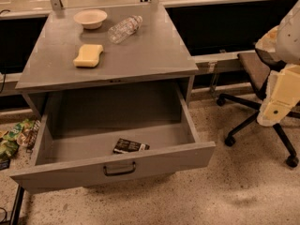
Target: Pick rxbar chocolate from top drawer and place on counter
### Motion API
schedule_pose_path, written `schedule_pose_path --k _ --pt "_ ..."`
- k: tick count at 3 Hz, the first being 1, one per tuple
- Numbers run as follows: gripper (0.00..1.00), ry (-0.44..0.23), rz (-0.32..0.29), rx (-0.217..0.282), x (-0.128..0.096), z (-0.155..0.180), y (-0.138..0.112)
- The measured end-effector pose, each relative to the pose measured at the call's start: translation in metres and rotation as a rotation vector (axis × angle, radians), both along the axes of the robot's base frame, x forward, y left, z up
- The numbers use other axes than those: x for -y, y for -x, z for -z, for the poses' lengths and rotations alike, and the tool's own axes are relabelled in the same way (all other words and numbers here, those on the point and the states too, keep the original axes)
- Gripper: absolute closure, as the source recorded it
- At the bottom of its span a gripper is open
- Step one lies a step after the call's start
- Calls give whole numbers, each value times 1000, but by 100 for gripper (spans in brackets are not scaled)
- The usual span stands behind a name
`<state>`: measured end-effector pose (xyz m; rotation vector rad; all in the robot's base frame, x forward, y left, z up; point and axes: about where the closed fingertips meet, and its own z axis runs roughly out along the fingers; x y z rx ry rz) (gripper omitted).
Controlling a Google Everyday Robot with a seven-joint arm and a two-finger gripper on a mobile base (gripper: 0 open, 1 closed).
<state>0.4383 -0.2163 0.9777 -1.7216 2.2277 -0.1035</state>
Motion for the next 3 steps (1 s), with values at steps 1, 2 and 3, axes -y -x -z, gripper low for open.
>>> schedule_pose_path --k 1,2,3 --pt "0 0 0 0 0 0 0" --pt "0 -91 -23 -7 -23 24 -7" --pt "0 -274 -84 -24 -79 87 -23"
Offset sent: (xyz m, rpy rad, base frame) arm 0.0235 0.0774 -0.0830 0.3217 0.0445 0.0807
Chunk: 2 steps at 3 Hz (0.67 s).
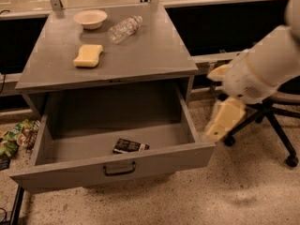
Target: Pick rxbar chocolate from top drawer and place on counter
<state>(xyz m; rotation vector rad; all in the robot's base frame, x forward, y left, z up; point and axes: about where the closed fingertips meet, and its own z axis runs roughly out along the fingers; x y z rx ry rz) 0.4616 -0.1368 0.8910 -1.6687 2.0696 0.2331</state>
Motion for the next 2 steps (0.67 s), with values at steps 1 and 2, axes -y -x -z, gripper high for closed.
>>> schedule_pose_path --k 1,2 --pt "0 -92 -51 -13 -35 38 -12" --pt "0 -144 -86 -45 -91 82 -29"
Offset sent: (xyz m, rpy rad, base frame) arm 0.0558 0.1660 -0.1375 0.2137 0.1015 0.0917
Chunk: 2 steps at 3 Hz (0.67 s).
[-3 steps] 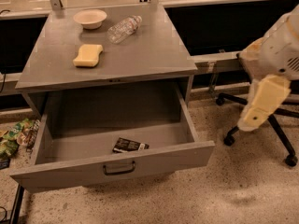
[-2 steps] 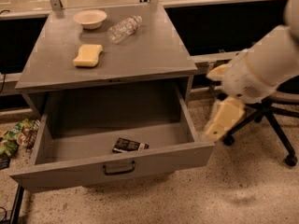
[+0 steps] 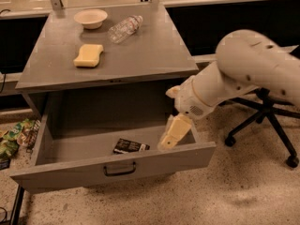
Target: Pick rxbar chocolate from top drawer and place on counter
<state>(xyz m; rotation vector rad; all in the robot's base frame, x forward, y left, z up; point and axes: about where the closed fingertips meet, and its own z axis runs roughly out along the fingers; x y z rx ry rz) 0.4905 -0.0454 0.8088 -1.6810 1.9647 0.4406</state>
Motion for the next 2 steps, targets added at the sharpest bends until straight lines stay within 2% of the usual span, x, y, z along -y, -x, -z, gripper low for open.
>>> schedule_pose_path --k 1,2 --pt "0 -39 20 -34 -46 19 -22" --pt "0 -39 20 -34 -46 19 -22"
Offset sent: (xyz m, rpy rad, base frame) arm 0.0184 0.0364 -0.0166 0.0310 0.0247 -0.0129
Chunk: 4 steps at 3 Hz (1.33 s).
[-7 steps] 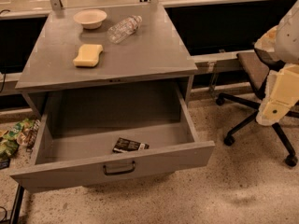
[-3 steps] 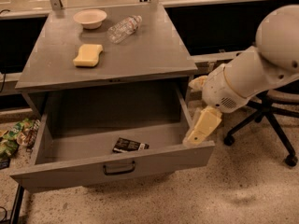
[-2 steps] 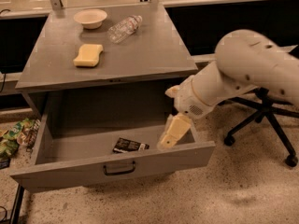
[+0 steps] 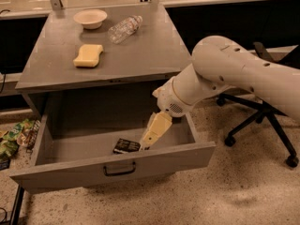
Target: Pick rxbar chocolate from top drawer and place on counter
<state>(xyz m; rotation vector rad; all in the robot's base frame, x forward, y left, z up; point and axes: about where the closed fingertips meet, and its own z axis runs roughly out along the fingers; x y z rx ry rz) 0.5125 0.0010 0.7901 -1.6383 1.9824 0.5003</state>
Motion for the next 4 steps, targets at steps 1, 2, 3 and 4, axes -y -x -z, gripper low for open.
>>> schedule_pose_path --k 1,2,3,4 --pt "0 -54 33 16 -6 3 -10" --pt "0 -148 112 38 -22 18 -30" --pt "0 -180 133 51 -47 39 -45" --pt "0 -158 115 63 -78 70 -59"
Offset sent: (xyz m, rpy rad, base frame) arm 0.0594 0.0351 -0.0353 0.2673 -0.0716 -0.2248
